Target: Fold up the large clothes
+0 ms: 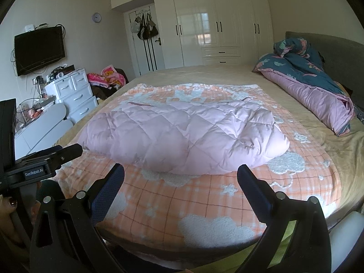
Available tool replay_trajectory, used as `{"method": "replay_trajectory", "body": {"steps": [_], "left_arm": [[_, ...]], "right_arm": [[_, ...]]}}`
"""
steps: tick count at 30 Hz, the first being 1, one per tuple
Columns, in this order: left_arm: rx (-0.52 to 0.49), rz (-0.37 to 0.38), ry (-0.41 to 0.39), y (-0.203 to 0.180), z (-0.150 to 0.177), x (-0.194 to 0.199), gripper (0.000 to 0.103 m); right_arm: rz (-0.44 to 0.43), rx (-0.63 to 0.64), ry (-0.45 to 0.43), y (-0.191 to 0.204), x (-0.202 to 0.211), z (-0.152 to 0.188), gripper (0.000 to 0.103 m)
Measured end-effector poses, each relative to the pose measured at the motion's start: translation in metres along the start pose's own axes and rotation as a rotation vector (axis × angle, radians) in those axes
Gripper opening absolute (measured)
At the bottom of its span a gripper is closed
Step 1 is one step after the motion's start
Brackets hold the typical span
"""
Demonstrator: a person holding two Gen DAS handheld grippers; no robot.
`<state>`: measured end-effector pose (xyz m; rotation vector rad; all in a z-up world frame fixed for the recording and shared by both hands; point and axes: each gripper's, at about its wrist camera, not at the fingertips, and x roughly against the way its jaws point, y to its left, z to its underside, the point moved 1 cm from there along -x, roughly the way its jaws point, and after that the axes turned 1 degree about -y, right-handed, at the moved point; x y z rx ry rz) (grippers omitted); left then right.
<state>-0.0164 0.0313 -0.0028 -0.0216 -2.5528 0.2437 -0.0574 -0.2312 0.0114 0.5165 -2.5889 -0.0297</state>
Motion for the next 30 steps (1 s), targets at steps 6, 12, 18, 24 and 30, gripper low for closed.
{"method": "replay_trajectory", "body": {"steps": [6, 12, 18, 24, 30], "left_arm": [[-0.001, -0.004, 0.002, 0.0012, 0.0010, 0.0000, 0.094], [-0.002, -0.005, -0.004, 0.0020, 0.0015, 0.0009, 0.094], [-0.001, -0.007, -0.004, 0.0026, 0.0018, 0.0024, 0.094], [-0.004, -0.005, -0.005, 0.0025, 0.0015, 0.0029, 0.094], [0.000, -0.006, -0.004, 0.0016, 0.0012, 0.0022, 0.094]], "right_arm": [[0.001, 0.001, -0.001, 0.0005, 0.0004, 0.0000, 0.099], [0.001, -0.001, 0.001, 0.0004, 0.0004, 0.0002, 0.099], [0.002, -0.001, -0.002, 0.0011, 0.0000, 0.0003, 0.099], [0.001, -0.001, -0.003, 0.0013, 0.0010, 0.0008, 0.099], [0.001, 0.000, -0.002, 0.0011, 0.0009, 0.0009, 0.099]]}}
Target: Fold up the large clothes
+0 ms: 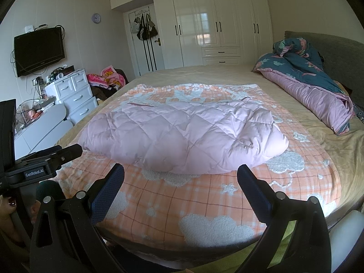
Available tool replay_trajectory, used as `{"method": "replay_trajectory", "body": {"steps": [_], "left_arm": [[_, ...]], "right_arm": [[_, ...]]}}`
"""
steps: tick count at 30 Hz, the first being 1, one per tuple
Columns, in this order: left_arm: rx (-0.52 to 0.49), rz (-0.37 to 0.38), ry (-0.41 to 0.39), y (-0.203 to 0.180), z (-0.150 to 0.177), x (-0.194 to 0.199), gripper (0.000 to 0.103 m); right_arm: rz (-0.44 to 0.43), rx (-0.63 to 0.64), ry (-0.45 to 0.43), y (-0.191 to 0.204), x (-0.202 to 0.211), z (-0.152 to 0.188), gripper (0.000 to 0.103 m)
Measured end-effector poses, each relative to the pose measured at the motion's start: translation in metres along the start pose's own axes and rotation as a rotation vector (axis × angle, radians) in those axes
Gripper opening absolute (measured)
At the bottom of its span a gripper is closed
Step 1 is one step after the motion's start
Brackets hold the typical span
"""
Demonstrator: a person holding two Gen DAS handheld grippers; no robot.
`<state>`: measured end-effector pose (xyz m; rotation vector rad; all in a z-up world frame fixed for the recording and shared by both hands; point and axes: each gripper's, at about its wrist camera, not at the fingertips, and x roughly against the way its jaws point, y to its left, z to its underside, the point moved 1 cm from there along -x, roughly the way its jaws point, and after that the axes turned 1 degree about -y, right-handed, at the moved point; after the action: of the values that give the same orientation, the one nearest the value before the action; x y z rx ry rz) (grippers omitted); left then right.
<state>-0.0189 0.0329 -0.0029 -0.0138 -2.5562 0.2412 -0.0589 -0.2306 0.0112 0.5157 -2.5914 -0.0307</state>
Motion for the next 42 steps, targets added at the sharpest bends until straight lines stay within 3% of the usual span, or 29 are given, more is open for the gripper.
{"method": "replay_trajectory", "body": {"steps": [22, 35, 40, 42], "left_arm": [[-0.004, 0.001, 0.000, -0.002, -0.001, 0.000, 0.094], [-0.008, 0.016, 0.052, 0.007, 0.002, 0.000, 0.094], [0.033, 0.000, 0.052, 0.023, 0.000, -0.003, 0.094], [0.061, -0.039, 0.071, 0.041, -0.004, -0.014, 0.094]], "right_arm": [[0.000, 0.003, 0.010, 0.002, 0.001, 0.002, 0.099], [0.014, -0.001, 0.027, -0.004, -0.002, 0.008, 0.099], [0.063, -0.059, 0.013, -0.026, 0.003, 0.008, 0.099], [0.144, -0.108, -0.021, -0.057, 0.013, 0.011, 0.099]]}}
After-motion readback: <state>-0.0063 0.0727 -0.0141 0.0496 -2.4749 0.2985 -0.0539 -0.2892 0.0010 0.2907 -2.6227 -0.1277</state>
